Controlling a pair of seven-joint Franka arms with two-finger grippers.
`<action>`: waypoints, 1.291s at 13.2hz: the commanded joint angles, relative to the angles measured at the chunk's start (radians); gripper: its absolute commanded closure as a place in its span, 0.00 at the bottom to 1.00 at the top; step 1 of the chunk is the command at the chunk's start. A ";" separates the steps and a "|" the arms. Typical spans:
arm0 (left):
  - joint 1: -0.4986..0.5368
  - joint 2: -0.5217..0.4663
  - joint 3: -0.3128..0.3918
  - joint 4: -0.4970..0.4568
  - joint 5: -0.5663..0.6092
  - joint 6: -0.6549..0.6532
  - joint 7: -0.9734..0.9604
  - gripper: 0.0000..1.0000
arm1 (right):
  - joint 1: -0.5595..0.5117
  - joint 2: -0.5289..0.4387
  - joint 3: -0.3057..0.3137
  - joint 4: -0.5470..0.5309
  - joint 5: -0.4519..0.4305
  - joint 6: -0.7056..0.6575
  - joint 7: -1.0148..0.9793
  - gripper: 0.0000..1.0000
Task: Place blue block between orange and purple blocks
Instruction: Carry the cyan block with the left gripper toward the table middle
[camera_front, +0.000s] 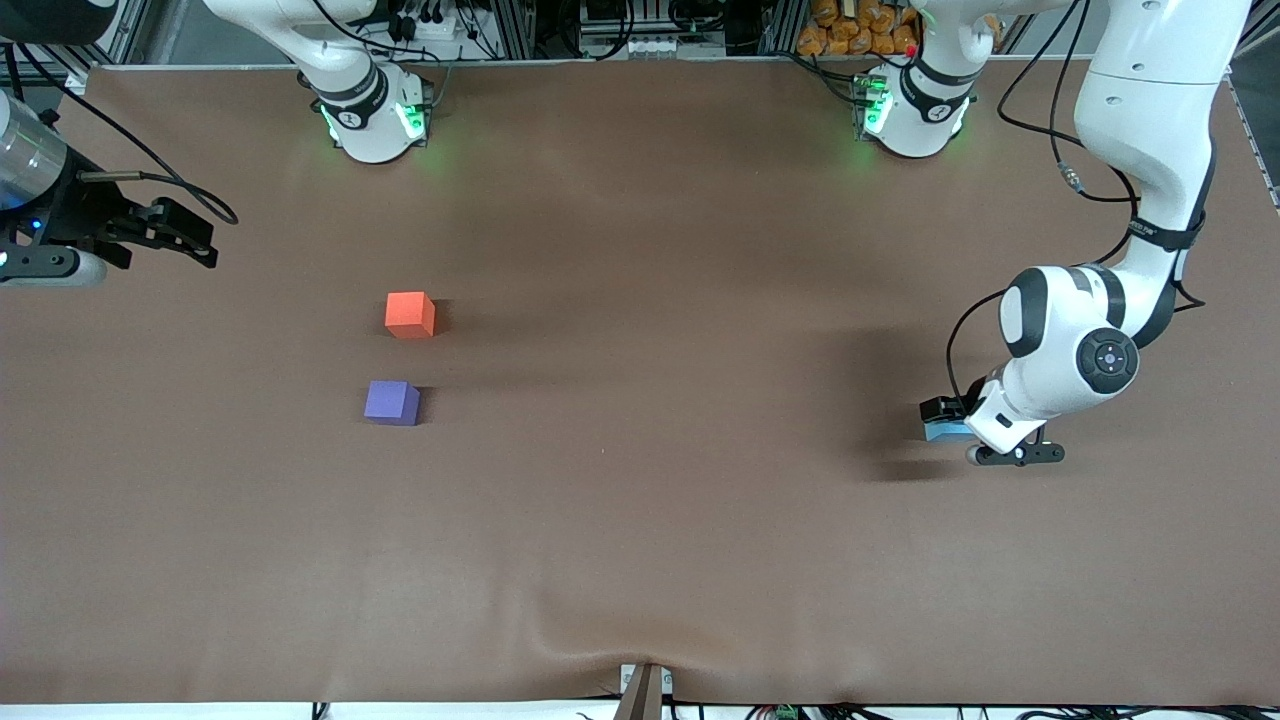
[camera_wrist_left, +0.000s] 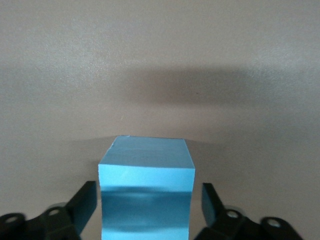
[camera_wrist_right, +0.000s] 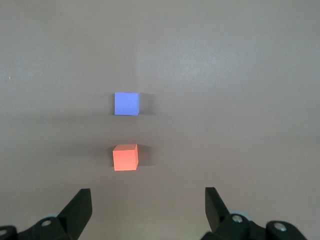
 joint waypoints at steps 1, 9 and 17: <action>-0.004 0.008 0.001 -0.008 -0.003 0.029 0.005 0.75 | -0.026 -0.005 0.014 -0.002 0.016 -0.005 -0.017 0.00; -0.199 -0.049 -0.018 0.056 -0.003 -0.020 -0.114 1.00 | -0.026 -0.005 0.014 -0.002 0.016 -0.005 -0.017 0.00; -0.646 0.186 -0.016 0.517 -0.015 -0.202 -0.681 1.00 | -0.027 0.001 0.014 -0.002 0.016 -0.005 -0.017 0.00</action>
